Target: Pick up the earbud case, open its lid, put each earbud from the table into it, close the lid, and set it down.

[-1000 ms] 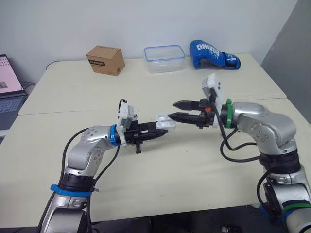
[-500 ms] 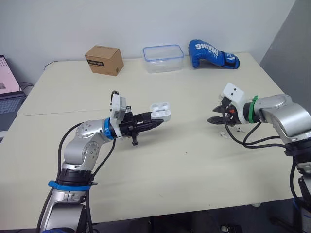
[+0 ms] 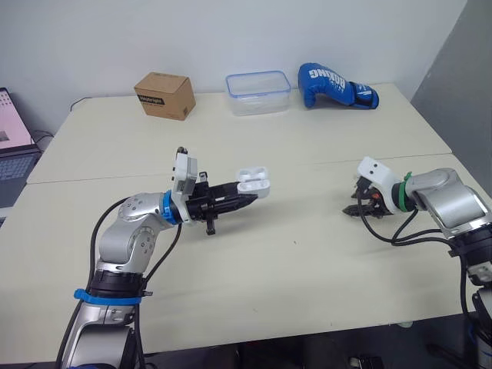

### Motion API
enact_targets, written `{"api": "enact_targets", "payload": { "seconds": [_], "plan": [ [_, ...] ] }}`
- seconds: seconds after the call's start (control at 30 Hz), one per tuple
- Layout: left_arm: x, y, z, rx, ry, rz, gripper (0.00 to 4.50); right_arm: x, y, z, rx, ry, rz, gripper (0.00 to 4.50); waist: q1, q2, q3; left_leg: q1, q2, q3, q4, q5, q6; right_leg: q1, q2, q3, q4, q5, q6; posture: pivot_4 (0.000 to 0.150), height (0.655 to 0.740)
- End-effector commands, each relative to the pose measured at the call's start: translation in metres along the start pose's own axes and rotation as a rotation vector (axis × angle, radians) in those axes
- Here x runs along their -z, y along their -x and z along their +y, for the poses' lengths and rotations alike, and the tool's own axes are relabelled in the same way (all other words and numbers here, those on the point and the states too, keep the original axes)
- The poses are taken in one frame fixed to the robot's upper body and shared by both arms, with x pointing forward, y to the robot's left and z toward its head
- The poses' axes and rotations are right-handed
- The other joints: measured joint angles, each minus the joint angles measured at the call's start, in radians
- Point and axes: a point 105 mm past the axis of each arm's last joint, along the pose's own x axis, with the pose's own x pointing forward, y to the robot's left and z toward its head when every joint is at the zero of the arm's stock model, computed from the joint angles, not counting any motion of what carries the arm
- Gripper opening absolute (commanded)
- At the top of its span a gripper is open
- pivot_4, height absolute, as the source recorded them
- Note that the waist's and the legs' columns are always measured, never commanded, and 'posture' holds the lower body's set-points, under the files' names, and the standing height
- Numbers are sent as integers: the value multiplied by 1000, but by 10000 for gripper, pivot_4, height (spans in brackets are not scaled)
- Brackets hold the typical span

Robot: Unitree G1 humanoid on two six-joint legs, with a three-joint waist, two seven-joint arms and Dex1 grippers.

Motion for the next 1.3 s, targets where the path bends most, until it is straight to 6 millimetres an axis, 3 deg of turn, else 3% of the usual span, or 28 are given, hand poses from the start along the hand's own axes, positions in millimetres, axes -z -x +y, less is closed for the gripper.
{"api": "enact_targets", "payload": {
  "seconds": [0.03,0.57,0.7,0.83,1.13,1.3],
  "plan": [
    [-10,0,-5,22,-35,-26,7710,1,3,-2,-3,21,8,26957,0,0,0,0,0,0,0,0,0,0,0,0,0,0,0,1500,7307],
    [-7,2,-9,20,-31,-17,7710,12,-2,5,-51,29,48,26957,0,0,0,0,0,0,0,0,0,0,0,0,0,0,0,1500,7307],
    [-7,1,-10,20,-31,-15,7710,12,-3,5,-49,29,49,18033,1,0,0,0,0,0,0,0,0,0,0,0,0,0,0,1500,7307],
    [-6,1,-10,21,-31,-12,7710,15,-2,5,-48,26,57,3914,1,0,0,0,0,0,1,0,0,1,0,0,0,0,0,1500,7307],
    [-5,0,-10,27,-32,-7,7710,19,1,7,-55,39,71,3754,1,0,0,0,0,0,1,0,0,1,0,0,0,0,0,1500,7307],
    [-4,1,-11,33,-33,-3,7710,11,17,26,-175,166,56,3754,5,0,0,0,0,-1,0,0,0,1,0,-1,-1,0,0,1500,7307]
  ]
}}
